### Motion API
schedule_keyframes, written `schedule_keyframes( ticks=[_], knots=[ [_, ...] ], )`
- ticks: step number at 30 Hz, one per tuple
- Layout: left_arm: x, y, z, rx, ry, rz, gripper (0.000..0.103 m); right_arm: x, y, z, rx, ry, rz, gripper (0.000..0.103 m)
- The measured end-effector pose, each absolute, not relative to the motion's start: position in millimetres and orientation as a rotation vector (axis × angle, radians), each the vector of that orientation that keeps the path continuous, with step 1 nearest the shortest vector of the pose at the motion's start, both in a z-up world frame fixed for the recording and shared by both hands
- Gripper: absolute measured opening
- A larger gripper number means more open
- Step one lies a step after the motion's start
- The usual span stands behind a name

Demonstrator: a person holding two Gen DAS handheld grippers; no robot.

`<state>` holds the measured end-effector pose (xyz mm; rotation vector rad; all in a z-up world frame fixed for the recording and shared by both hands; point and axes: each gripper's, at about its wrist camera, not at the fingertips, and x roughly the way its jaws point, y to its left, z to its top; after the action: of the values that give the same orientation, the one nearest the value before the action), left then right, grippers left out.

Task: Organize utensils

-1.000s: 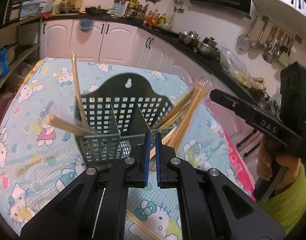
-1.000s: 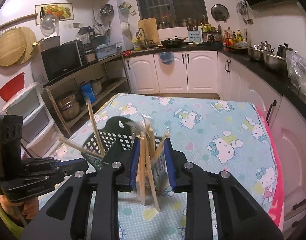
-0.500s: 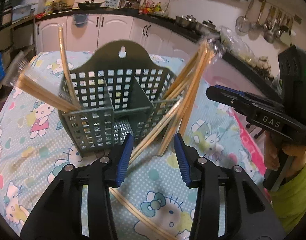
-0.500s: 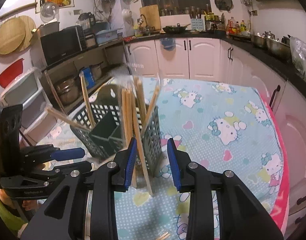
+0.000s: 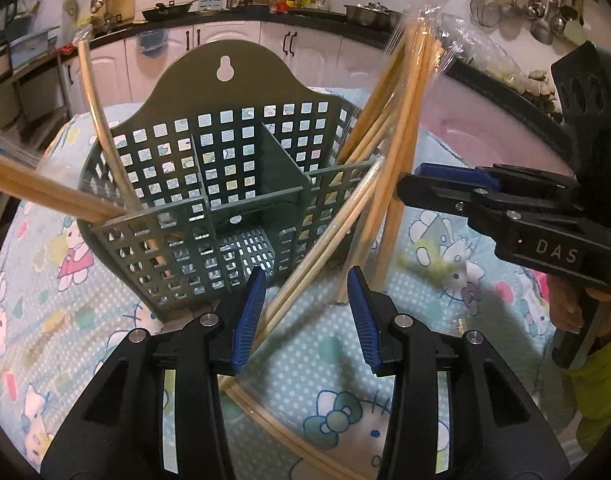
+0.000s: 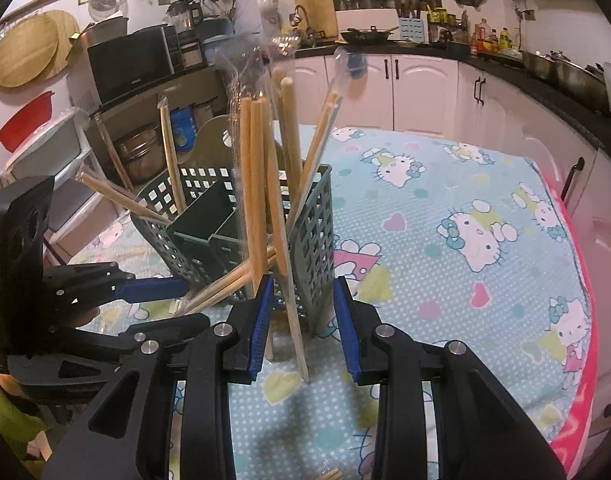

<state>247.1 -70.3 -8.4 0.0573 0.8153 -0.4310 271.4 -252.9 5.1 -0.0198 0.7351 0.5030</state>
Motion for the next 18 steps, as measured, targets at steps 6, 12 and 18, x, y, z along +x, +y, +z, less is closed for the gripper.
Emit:
schedule_keyframes(
  ticks=[6,12,18],
  knots=[
    [254.1,-70.5,-13.8,0.066,0.833,-0.419,0.031,275.5,-247.3,0.7,-0.025,0.740,0.527,0.014],
    [261.7,-77.2,-18.5,0.079,0.847,-0.409,0.022,273.6,-246.3,1.5,-0.029,0.733,0.544,0.007],
    [263.3,-87.9,-19.7,0.113,0.843,-0.404,0.017,268.6,-251.6,6.5,-0.017,0.718,0.543,0.006]
  ],
)
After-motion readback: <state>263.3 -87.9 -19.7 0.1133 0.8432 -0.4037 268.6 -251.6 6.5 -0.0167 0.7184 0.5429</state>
